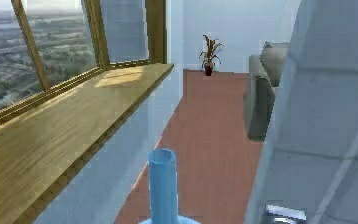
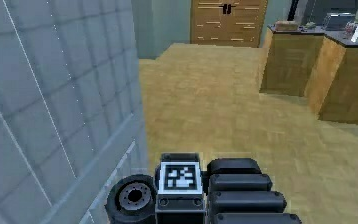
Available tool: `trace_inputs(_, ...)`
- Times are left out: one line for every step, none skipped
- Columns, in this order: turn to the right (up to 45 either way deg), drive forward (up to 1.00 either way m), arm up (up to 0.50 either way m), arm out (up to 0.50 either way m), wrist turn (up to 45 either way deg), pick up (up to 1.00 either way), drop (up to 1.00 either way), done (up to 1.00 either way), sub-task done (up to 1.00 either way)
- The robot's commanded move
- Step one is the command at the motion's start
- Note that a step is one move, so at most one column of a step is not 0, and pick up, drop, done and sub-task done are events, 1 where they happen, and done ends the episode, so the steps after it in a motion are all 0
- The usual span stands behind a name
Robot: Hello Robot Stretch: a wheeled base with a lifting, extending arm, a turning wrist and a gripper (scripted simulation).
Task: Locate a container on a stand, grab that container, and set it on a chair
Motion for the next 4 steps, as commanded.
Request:
trace_inputs(-45.0,0.0,0.0,0.0,0.0,0.0,0.0,0.0,0.0)
trace_inputs(-45.0,0.0,0.0,0.0,0.0,0.0,0.0,0.0,0.0)
trace_inputs(-45.0,0.0,0.0,0.0,0.0,0.0,0.0,0.0,0.0)
trace_inputs(-30.0,0.0,0.0,0.0,0.0,0.0,0.0,0.0,0.0)
